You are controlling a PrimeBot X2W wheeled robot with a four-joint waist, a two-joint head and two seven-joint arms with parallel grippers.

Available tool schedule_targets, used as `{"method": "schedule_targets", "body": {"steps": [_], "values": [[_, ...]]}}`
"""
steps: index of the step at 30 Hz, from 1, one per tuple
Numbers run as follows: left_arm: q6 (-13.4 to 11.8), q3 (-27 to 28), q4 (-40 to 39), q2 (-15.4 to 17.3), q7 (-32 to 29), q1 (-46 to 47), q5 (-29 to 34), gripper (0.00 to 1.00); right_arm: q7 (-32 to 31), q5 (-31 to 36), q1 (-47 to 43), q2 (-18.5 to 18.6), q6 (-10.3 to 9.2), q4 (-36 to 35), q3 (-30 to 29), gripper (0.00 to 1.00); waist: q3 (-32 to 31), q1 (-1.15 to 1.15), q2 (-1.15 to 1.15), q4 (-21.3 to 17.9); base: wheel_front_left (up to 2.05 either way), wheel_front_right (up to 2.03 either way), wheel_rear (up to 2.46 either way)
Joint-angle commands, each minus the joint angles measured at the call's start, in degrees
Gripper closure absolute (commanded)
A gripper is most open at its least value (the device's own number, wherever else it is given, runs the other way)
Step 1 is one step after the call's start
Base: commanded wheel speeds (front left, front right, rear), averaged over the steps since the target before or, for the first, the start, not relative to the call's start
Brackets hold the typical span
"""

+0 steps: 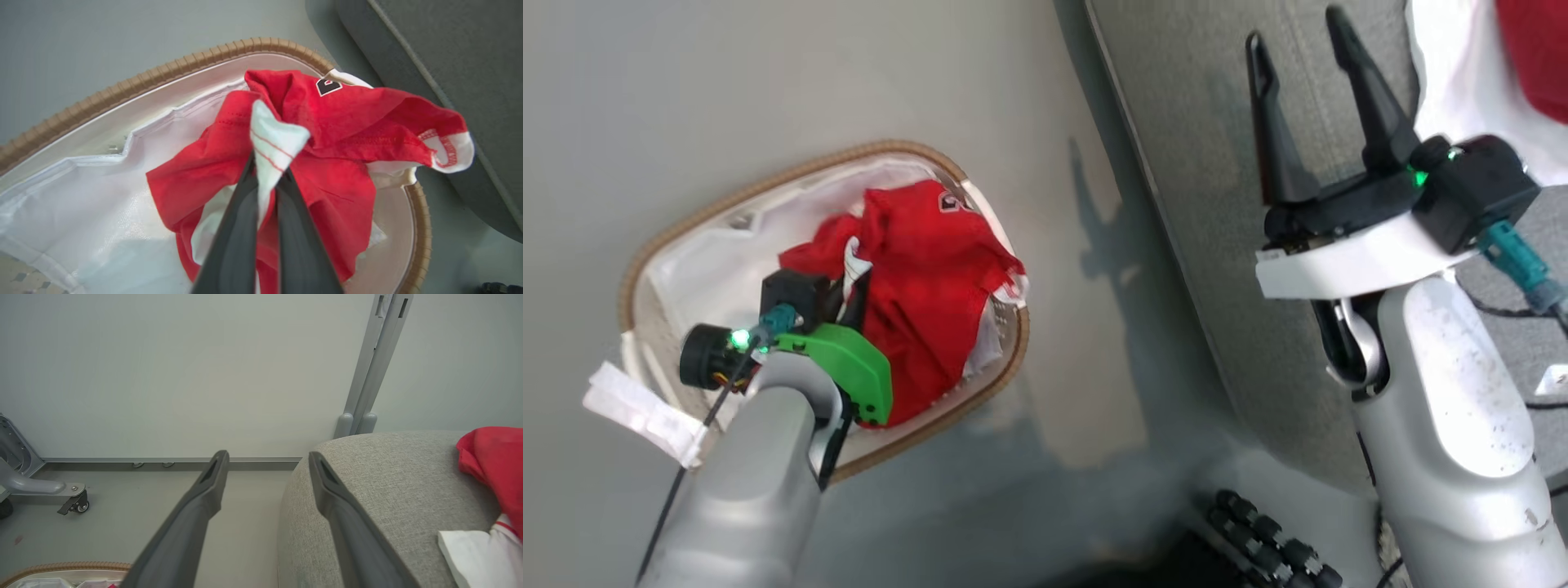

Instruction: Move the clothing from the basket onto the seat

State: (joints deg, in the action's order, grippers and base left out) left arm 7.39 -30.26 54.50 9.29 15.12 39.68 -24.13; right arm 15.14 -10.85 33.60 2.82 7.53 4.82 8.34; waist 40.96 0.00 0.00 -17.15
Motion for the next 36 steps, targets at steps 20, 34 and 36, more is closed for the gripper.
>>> {"method": "schedule_targets", "body": {"steps": [20,34,36], "values": [[0.1,10.7,-27.2,-4.6,0.0,-18.4,5.7,1.00,0.0,3.9,-14.3,0.3,-0.08,8.0,-0.2,0.00,-29.5,0.00,0.00,12.9,0.00,0.00,0.00],[0.1,11.0,-36.5,-5.7,0.0,-19.9,5.6,1.00,0.0,5.5,-21.6,0.2,-0.08,13.3,6.7,0.00,-37.0,0.00,0.00,15.0,0.00,0.00,0.00],[0.1,10.7,-36.7,-5.8,0.0,-20.0,5.6,1.00,0.0,6.0,-21.9,0.2,-0.08,13.8,9.5,0.00,-37.4,0.00,0.00,15.4,0.00,0.00,0.00]]}}
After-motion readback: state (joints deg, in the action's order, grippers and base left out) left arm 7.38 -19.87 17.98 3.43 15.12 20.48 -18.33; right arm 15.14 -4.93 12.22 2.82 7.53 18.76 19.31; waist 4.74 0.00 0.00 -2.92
